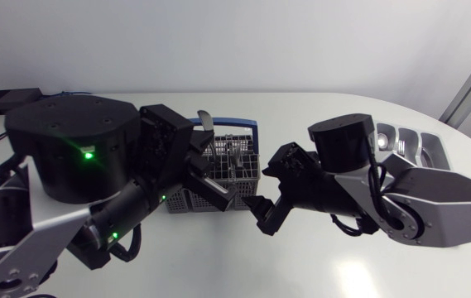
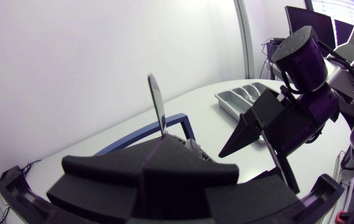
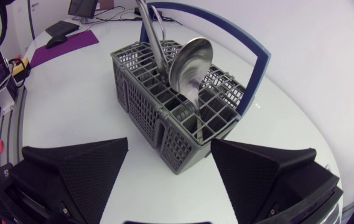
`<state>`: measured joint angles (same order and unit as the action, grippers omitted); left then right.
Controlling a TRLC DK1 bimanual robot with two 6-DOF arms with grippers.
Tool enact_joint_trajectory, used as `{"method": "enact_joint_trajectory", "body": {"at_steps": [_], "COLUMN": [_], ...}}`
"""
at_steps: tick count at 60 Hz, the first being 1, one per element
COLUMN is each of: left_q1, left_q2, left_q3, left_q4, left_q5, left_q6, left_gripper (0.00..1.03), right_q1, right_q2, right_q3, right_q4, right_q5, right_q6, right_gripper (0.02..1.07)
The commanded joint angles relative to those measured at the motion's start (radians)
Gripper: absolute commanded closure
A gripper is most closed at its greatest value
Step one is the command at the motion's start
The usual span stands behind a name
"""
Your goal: Unload the cutlery basket into the drawer organizer.
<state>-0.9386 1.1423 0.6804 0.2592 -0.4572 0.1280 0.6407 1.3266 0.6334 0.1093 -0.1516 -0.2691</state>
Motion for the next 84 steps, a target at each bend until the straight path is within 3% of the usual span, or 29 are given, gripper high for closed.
{"method": "enact_joint_trajectory", "body": {"at_steps": [1, 60, 70, 78, 84], "left_q1": [-0.014, -0.016, -0.025, 0.004, 0.083], "left_q2": [-0.03, -0.092, -0.121, -0.141, -0.141], "left_q3": [0.047, 0.036, 0.059, 0.111, 0.166], "left_q4": [0.034, 0.095, 0.066, -0.031, -0.14], "left_q5": [-0.018, -0.02, -0.02, 0.089, 0.267], "left_q6": [0.009, 0.053, 0.068, 0.055, -0.005], "left_gripper": [0.91, 0.92, 0.92, 0.92, 0.92], "right_q1": [0.008, 0.014, 0.014, -0.006, -0.061], "right_q2": [0.019, 0.037, -0.015, -0.152, -0.237], "right_q3": [0.02, 0.045, 0.025, -0.024, -0.032], "right_q4": [0.009, 0.018, 0.012, 0.007, -0.056], "right_q5": [0.009, 0.007, -0.011, -0.054, -0.114], "right_q6": [0.016, -0.007, -0.005, -0.033, -0.061], "right_gripper": [0.11, 0.11, 0.11, 0.11, 0.11]}}
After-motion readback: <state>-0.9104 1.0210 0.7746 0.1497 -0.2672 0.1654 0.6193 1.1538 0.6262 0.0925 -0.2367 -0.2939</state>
